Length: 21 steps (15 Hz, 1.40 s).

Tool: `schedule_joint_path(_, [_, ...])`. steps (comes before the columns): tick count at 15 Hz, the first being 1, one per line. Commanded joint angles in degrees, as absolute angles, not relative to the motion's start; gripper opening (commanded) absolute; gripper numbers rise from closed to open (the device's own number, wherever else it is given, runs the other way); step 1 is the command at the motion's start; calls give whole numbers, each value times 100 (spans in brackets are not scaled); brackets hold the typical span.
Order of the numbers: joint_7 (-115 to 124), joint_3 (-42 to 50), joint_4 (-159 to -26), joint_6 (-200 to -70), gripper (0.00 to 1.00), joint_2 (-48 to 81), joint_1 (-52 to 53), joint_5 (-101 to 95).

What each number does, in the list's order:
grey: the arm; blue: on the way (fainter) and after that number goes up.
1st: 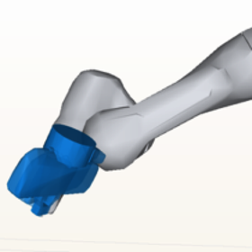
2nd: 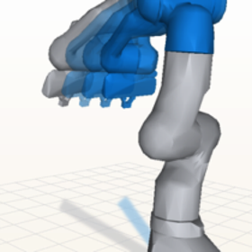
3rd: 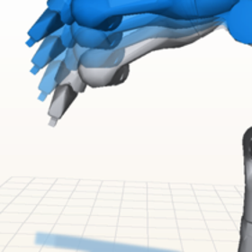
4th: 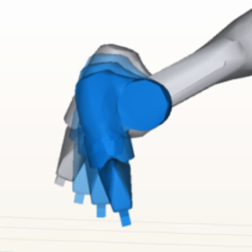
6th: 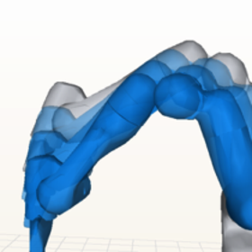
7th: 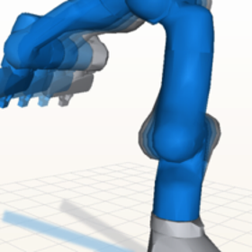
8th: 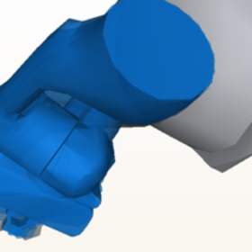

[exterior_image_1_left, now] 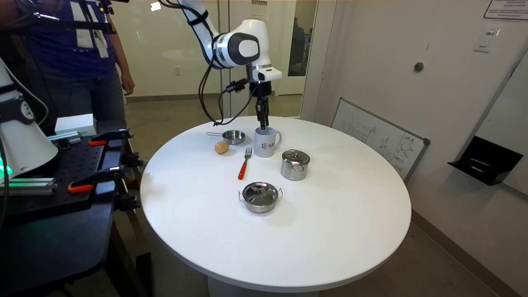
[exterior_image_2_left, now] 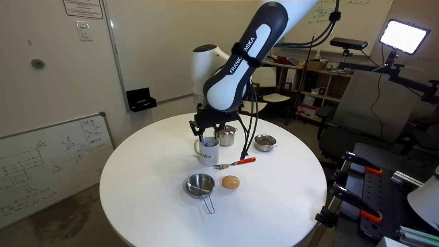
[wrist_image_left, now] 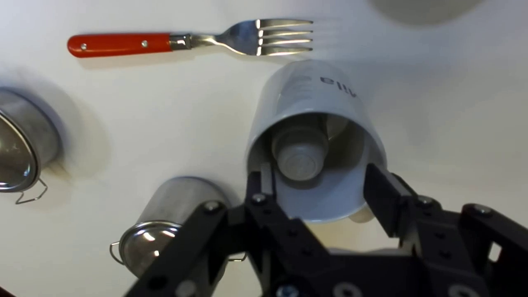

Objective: Remove the salt cellar from the mug cup

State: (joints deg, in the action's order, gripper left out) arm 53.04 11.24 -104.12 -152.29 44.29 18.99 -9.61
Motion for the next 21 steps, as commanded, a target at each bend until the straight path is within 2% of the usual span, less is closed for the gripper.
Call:
schedule_joint_path(1, [5417,1162,-10192,-15088,46,4584,1944,-851])
schedule_joint_path(3, [5437,1169,-10183,-15077,50,4616,1944,-851])
schedule_joint_path(7, [5482,1168,-10162,-15048,49,4674,1935,-849])
schedule_joint_path(11, [5494,1167,-10105,-15030,42,4743,1933,-856])
schedule_joint_path(15, [5537,1212,-9983,-15023,40,4867,1971,-881])
schedule_joint_path(21, [5638,1280,-9849,-14987,45,5027,2038,-911])
